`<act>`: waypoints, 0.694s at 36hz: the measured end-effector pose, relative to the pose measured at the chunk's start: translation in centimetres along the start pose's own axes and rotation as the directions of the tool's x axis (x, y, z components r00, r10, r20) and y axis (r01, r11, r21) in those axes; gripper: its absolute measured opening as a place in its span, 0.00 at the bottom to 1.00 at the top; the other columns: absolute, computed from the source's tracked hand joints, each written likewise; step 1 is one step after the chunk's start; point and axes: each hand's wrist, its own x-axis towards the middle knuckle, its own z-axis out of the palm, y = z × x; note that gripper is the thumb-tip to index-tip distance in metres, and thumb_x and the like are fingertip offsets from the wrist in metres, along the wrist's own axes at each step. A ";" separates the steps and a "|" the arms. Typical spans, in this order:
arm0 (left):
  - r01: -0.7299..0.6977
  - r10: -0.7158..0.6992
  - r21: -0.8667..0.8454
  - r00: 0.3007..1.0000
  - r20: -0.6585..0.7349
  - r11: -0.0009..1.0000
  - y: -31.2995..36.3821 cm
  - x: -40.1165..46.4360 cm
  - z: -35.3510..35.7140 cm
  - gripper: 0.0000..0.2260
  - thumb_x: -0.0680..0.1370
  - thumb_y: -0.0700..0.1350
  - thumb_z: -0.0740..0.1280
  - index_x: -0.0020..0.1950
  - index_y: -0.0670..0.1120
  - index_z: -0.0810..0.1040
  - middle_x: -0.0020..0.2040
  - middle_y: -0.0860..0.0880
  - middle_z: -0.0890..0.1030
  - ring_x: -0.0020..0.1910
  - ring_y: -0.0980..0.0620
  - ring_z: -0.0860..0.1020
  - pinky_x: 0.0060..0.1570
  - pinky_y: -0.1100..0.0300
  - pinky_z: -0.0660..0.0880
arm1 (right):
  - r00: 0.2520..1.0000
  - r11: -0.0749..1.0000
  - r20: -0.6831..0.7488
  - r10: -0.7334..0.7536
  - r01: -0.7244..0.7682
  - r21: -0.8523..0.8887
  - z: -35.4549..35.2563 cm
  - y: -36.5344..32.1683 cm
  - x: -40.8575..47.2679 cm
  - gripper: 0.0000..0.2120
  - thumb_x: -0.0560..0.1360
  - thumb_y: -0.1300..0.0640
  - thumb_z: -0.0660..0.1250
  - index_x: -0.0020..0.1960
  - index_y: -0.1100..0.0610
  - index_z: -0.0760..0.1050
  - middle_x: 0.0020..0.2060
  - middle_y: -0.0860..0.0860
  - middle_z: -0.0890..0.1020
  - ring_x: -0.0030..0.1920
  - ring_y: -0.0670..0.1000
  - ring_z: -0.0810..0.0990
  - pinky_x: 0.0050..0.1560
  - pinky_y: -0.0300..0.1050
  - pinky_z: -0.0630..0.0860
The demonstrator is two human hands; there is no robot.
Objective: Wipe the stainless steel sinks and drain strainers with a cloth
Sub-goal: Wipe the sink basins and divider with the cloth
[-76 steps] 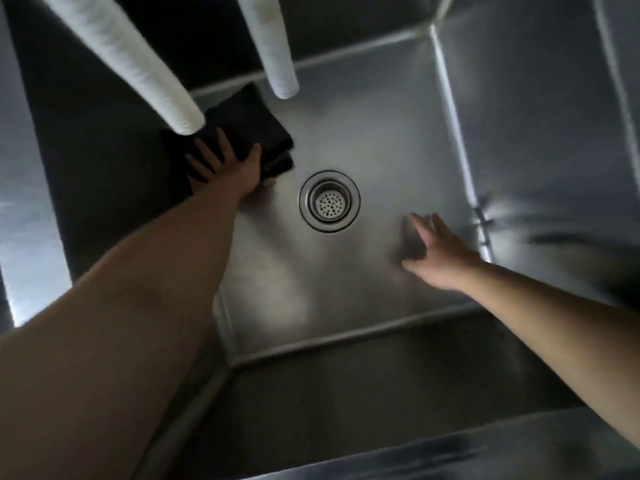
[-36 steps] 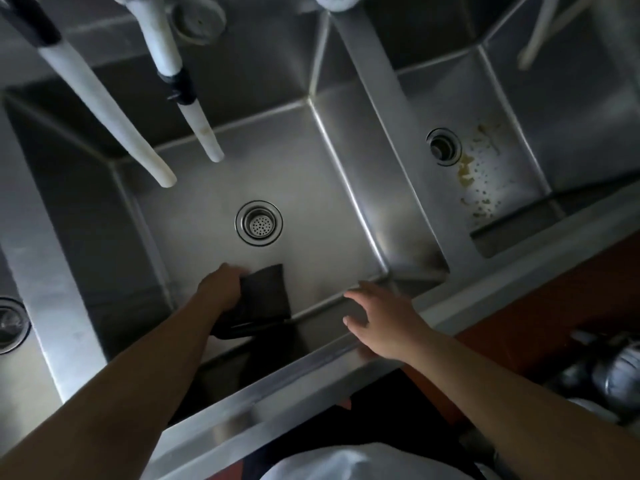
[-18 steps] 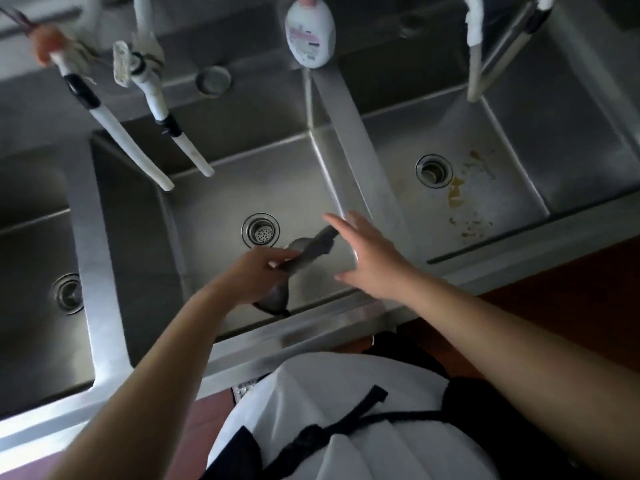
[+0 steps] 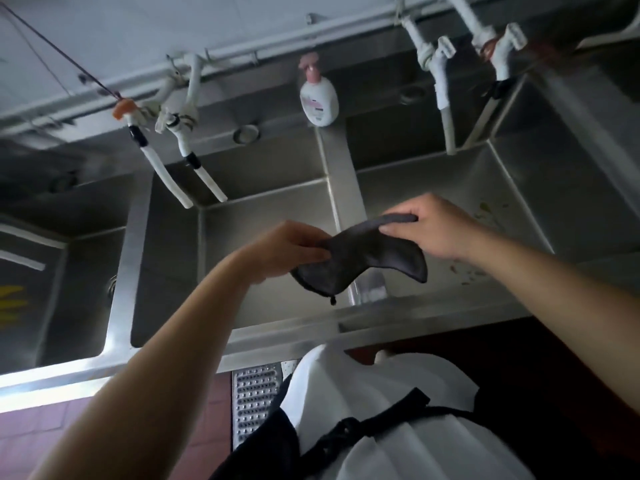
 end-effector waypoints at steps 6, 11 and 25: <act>0.034 -0.263 -0.513 0.886 -0.382 0.858 2.3 1.0 6.5 0.13 0.76 0.35 0.68 0.51 0.52 0.85 0.45 0.46 0.86 0.45 0.44 0.84 0.42 0.49 0.83 | 0.963 0.999 -0.269 -0.015 0.022 0.023 2.2 0.8 -1.9 0.07 0.78 0.55 0.67 0.42 0.49 0.81 0.32 0.43 0.81 0.36 0.48 0.78 0.38 0.50 0.72; -0.006 -0.417 -0.846 0.868 -0.268 0.532 5.2 0.3 9.9 0.10 0.80 0.39 0.64 0.61 0.41 0.79 0.46 0.42 0.84 0.42 0.47 0.83 0.35 0.55 0.81 | 0.993 0.943 -0.079 0.089 -0.059 0.327 6.0 0.4 -3.8 0.11 0.77 0.39 0.63 0.52 0.43 0.79 0.44 0.41 0.84 0.48 0.44 0.82 0.47 0.38 0.76; -0.048 -0.122 -0.434 0.926 -0.356 0.900 1.2 -2.2 6.4 0.25 0.73 0.35 0.73 0.64 0.58 0.76 0.69 0.49 0.74 0.65 0.50 0.75 0.62 0.53 0.74 | 0.999 0.946 0.046 0.013 -0.027 0.323 3.1 0.5 -2.7 0.10 0.69 0.57 0.64 0.43 0.60 0.82 0.36 0.59 0.82 0.38 0.56 0.80 0.40 0.46 0.71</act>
